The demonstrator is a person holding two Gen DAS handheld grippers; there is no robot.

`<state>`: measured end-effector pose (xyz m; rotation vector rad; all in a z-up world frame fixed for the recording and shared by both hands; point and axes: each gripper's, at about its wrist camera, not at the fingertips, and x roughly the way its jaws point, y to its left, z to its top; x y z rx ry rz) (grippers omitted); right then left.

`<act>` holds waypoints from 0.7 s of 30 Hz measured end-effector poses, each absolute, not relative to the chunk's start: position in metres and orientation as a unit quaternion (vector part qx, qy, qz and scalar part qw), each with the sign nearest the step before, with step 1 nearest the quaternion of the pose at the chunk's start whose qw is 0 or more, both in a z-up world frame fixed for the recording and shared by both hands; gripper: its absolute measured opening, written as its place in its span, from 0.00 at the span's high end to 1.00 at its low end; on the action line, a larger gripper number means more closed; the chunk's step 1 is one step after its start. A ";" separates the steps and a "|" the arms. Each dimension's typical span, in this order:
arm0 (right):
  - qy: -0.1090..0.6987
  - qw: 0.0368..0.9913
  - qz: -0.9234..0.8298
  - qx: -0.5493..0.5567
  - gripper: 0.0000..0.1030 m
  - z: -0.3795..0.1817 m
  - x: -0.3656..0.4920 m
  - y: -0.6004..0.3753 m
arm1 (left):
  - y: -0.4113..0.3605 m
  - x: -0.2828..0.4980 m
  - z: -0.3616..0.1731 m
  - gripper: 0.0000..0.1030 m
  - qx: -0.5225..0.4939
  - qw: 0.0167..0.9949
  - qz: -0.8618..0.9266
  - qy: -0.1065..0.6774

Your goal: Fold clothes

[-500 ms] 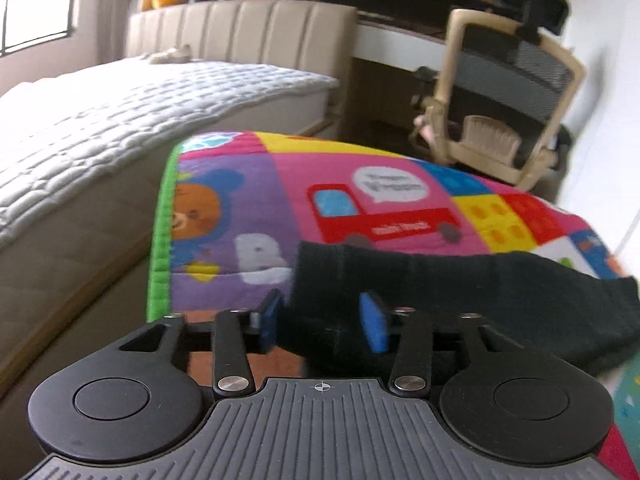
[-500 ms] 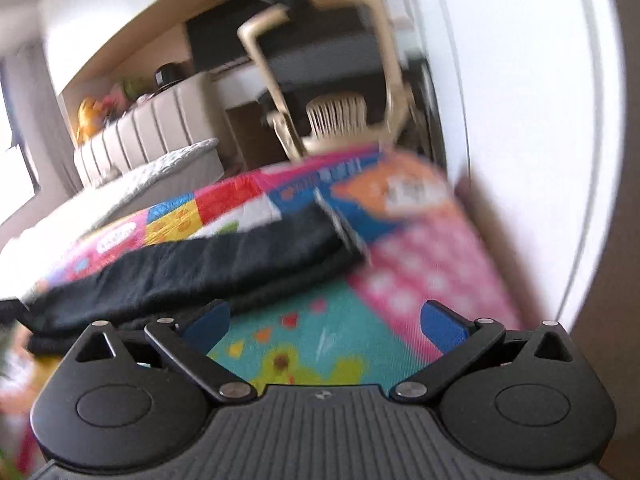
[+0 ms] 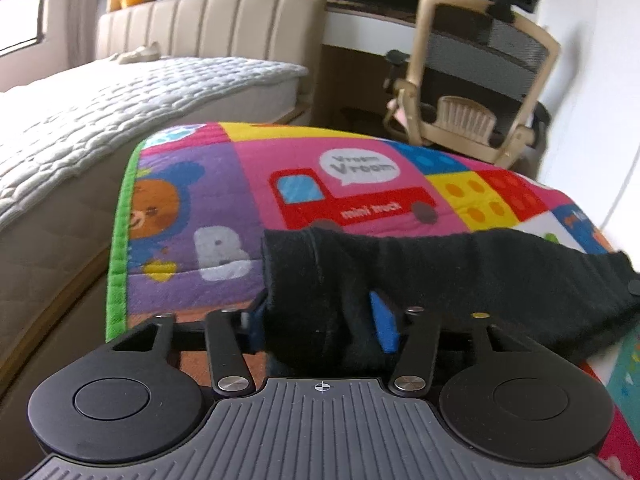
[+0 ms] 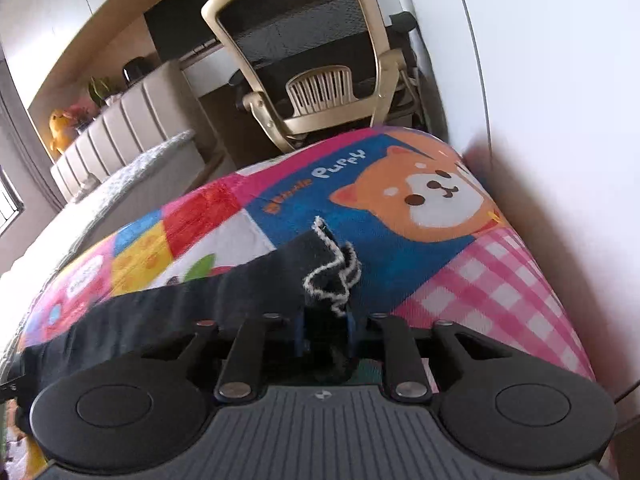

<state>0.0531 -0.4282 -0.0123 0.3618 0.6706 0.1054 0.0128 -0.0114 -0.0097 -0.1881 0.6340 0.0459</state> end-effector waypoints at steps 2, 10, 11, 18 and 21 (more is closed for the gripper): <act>0.328 0.927 0.056 0.176 0.87 -0.007 0.038 -0.437 | -0.012 0.009 -0.008 0.55 -0.086 0.948 0.011 0.306; 0.324 0.937 0.041 0.124 0.84 0.011 -0.020 -0.463 | -0.029 -0.030 -0.006 0.56 -0.055 0.948 -0.057 0.307; 0.317 0.942 0.033 0.104 0.81 0.015 -0.024 -0.461 | -0.031 -0.034 -0.005 0.51 -0.051 0.949 -0.060 0.306; 0.212 0.964 0.154 -0.041 0.78 0.063 -0.056 -0.384 | -0.026 -0.048 0.020 0.21 0.042 0.960 -0.008 0.278; 0.223 0.936 0.258 -0.090 0.80 0.059 -0.061 -0.327 | -0.025 -0.062 0.030 0.13 0.093 0.962 -0.002 0.257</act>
